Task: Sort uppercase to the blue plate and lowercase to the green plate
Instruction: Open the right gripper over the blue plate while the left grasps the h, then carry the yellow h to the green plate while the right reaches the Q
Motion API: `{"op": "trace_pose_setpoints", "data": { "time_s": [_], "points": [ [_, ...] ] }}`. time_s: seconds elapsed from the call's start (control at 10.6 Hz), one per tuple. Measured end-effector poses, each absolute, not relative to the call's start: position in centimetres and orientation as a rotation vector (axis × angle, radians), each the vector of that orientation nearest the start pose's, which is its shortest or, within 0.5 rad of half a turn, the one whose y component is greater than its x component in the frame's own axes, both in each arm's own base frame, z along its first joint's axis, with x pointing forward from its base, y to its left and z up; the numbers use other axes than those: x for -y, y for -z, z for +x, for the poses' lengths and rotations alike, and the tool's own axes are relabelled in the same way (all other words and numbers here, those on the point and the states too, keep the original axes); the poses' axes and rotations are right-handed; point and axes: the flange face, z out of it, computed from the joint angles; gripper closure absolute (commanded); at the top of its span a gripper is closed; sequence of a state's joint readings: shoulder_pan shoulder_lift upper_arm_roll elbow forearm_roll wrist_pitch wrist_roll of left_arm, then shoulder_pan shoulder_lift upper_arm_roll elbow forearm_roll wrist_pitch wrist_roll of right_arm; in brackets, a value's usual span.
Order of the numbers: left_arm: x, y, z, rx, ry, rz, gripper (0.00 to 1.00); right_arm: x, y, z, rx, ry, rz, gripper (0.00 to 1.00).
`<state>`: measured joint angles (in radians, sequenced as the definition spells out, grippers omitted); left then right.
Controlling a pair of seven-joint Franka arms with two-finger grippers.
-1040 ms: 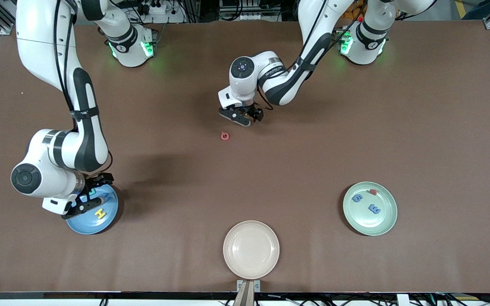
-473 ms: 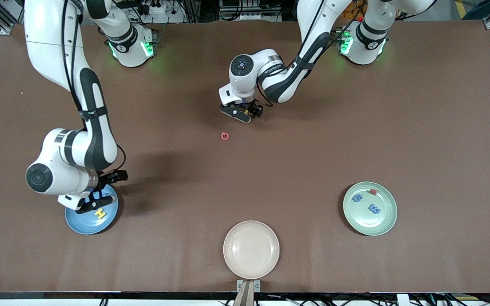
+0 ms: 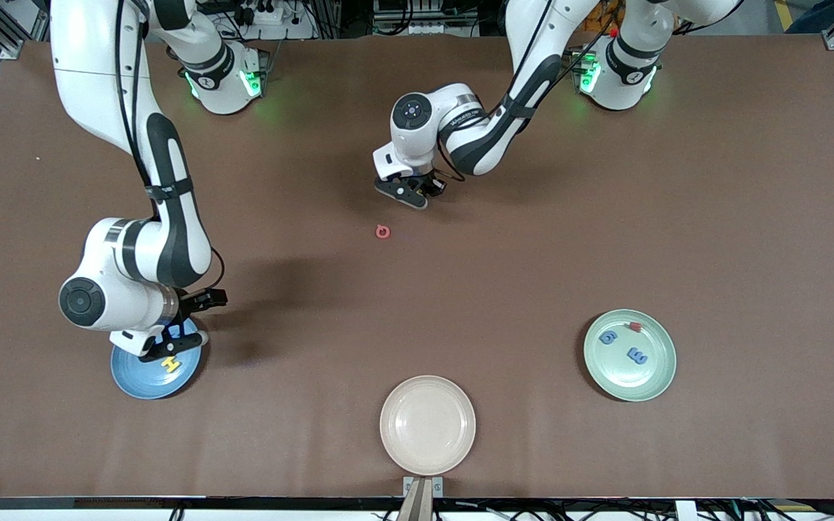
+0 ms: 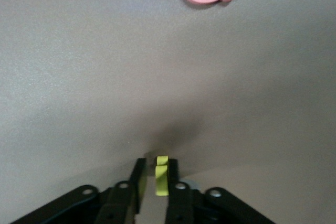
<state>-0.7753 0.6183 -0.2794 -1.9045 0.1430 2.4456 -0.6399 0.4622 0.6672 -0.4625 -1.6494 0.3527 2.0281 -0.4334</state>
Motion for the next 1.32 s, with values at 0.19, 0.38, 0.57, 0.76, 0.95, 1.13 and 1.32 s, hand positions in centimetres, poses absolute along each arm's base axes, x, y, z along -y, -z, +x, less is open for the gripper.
{"op": "trace_pose_setpoints", "data": {
  "time_s": [0.19, 0.38, 0.57, 0.76, 0.95, 1.13, 1.32],
  "points": [
    [53.9, -18.1, 31.5, -0.729, -0.128, -3.070, 1.00, -5.4, -24.0, 65.9, 0.453, -0.296, -3.041, 0.00],
    [53.0, -19.8, 34.3, -0.644, -0.077, -3.108, 1.00, -6.6, -24.2, 65.8, 0.414, -0.293, -3.052, 0.00],
    [49.2, -24.6, 41.9, -0.459, 0.054, -3.189, 1.00, -7.4, -24.2, 65.7, 0.391, -0.296, -3.058, 0.00],
    [41.6, -31.0, 50.9, -0.252, 0.232, -3.239, 1.00, -7.7, -23.9, 65.5, 0.335, -0.308, -3.064, 0.00],
    [31.9, -34.8, 57.9, -0.118, 0.346, -3.229, 1.00, -10.8, -23.7, 65.1, 0.190, -0.320, -3.060, 0.00],
    [23.9, -35.3, 61.6, -0.005, 0.349, -3.202, 1.00, -18.0, -24.3, 63.7, 0.092, -0.323, -3.050, 0.00],
    [18.5, -33.9, 63.2, 0.071, 0.303, -3.182, 1.00, -27.0, -25.4, 61.1, 0.187, -0.272, -3.060, 0.00]
  ]
}}
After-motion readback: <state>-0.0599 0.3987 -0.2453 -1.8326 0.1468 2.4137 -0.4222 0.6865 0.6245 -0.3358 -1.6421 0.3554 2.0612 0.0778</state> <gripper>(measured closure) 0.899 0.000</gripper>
